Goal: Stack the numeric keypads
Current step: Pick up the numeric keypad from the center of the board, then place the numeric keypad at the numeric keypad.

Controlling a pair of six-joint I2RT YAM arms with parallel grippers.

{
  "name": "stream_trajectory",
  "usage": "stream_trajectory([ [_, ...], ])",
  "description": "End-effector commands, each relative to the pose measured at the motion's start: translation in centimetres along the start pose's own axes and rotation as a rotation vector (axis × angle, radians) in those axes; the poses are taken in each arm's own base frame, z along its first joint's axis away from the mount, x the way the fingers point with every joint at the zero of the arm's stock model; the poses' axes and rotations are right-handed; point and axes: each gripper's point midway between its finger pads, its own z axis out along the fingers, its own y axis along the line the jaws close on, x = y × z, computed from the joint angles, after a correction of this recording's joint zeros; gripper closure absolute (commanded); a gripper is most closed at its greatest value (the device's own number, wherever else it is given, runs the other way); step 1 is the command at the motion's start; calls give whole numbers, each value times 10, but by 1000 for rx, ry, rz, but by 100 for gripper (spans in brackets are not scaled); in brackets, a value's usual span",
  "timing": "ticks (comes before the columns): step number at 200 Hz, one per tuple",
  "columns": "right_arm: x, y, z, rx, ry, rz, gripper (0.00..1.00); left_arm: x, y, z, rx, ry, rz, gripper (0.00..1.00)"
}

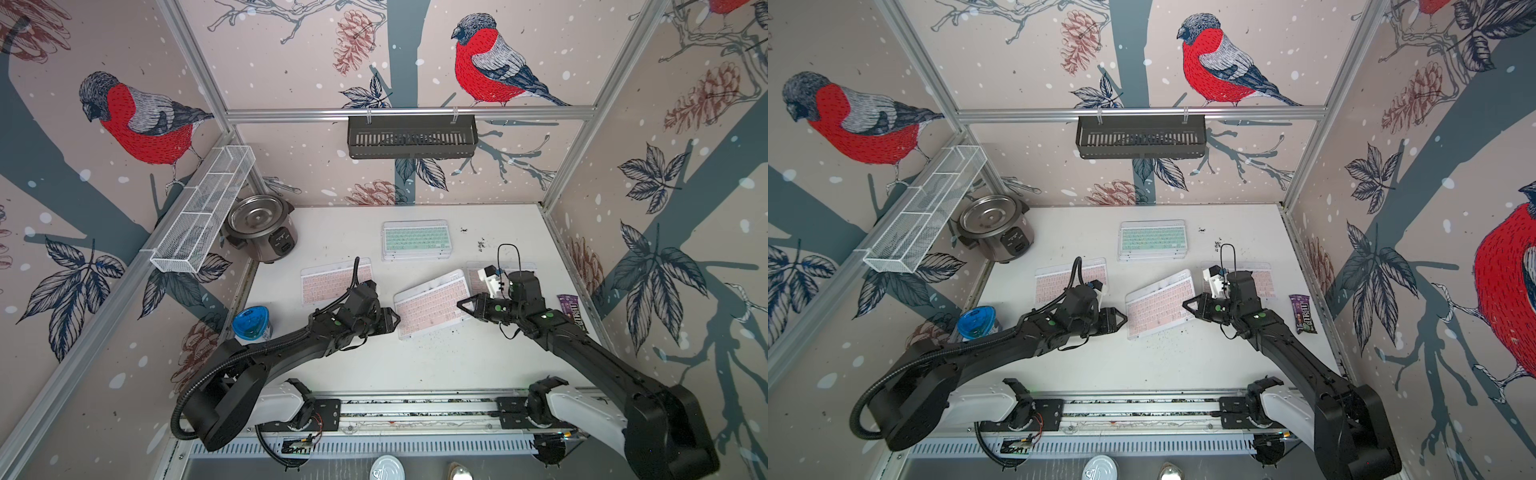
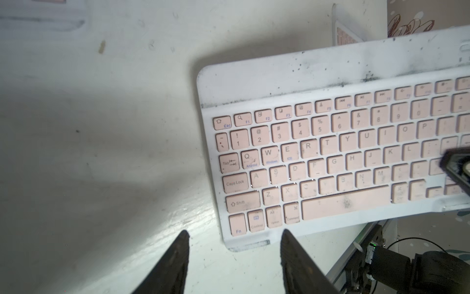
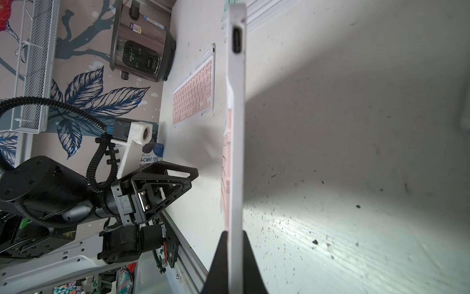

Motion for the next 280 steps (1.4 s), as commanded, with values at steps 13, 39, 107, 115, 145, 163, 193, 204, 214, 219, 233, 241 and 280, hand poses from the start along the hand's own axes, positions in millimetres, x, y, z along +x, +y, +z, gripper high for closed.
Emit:
stream_trajectory([
  [13,-15,26,-11,-91,-40,-30,93,-13,-2,-16,-33,-48,2,43],
  [39,-25,39,-23,-135,-80,-46,93,-24,-6,-30,-28,-99,-14,42],
  [107,-69,64,-52,-194,-196,-116,93,-51,7,-67,-112,-227,-51,41],
  [115,-75,66,-55,-206,-211,-124,93,-55,9,-72,-117,-256,-53,41],
  [145,-99,72,-60,-214,-254,-164,93,-68,9,-92,-109,-358,-36,39],
  [163,-114,71,-59,-213,-278,-167,93,-75,11,-98,-115,-380,-31,38],
  [193,-141,70,-53,-226,-290,-179,93,-81,17,-94,-148,-373,-25,37],
  [204,-150,71,-50,-239,-287,-178,93,-84,19,-91,-160,-358,-26,37],
  [214,-158,68,-44,-248,-278,-173,93,-87,20,-89,-173,-359,-31,37],
  [219,-162,67,-41,-248,-274,-171,93,-88,21,-88,-180,-359,-34,37],
  [233,-173,64,-35,-249,-272,-172,93,-94,23,-86,-189,-374,-31,37],
  [241,-180,63,-31,-252,-273,-172,93,-97,24,-85,-190,-380,-33,37],
  [280,-205,47,-2,-244,-256,-146,93,-111,34,-80,-188,-397,-64,37],
])
